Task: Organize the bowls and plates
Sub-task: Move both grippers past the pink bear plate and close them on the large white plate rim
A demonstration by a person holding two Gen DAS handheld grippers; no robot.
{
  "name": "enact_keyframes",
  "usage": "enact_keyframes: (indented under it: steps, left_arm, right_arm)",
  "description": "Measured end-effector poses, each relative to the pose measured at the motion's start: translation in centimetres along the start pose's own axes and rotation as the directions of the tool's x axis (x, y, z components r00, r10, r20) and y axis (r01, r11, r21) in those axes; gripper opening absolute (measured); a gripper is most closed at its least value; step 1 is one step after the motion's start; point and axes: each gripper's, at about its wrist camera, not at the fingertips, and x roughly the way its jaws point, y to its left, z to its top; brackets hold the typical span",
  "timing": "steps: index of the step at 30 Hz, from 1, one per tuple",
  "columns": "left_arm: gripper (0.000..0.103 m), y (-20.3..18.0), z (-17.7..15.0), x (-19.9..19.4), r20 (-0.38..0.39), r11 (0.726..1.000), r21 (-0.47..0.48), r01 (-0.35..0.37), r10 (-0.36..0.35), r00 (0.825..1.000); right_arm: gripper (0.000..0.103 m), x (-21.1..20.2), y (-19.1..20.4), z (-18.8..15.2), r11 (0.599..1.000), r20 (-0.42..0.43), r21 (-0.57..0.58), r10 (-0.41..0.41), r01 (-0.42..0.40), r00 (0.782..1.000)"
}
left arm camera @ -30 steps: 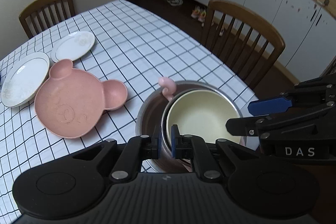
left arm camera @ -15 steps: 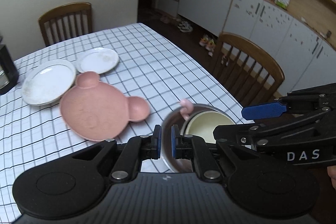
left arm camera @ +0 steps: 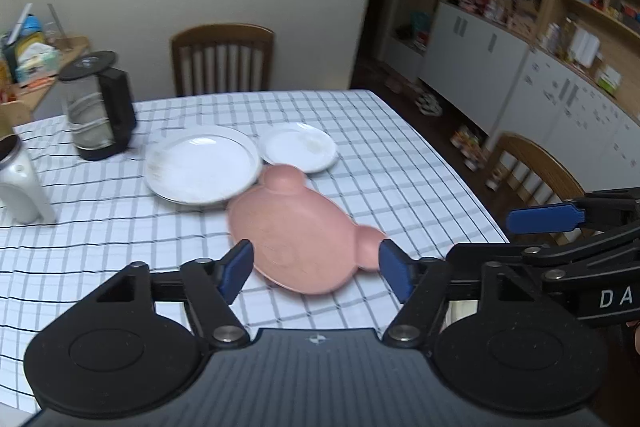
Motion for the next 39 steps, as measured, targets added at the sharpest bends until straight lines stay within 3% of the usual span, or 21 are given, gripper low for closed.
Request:
enact_keyframes:
  steps: [5,11,14,19,27,39]
  left_arm:
    - [0.078,2.3,1.4,0.0,0.041,0.998,-0.042,-0.049,0.051,0.998]
    - [0.079,5.0,3.7,1.6,0.071,0.993,-0.075,-0.091,0.096,0.993]
    - [0.079,6.3,5.0,3.2,0.065,0.989,-0.091,-0.118,0.125,0.990]
    - [0.079,8.6,7.2,6.8,0.024,0.981,-0.104,-0.166,0.169,0.985]
    - [0.079,12.9,9.3,13.5,-0.066,0.965,-0.139,-0.222,0.215,0.974]
    - [0.079,18.2,9.7,22.0,-0.213,0.935,-0.214,-0.284,0.239,0.947]
  right_arm:
    - [0.086,1.7,1.4,2.3,0.999,0.014,-0.041,0.027,-0.026,1.000]
    - [0.101,4.2,2.1,5.4,0.995,0.048,-0.082,0.052,-0.048,0.998]
    - [0.102,6.0,2.2,7.4,0.992,0.062,-0.111,0.066,-0.059,0.996]
    - [0.102,10.4,1.5,10.9,0.991,0.047,-0.126,0.052,-0.046,0.998]
    - [0.102,18.9,-0.2,15.2,0.992,-0.050,-0.106,0.058,-0.063,0.997]
    - [0.085,31.4,-1.8,19.3,0.995,-0.207,-0.036,0.079,-0.088,0.975]
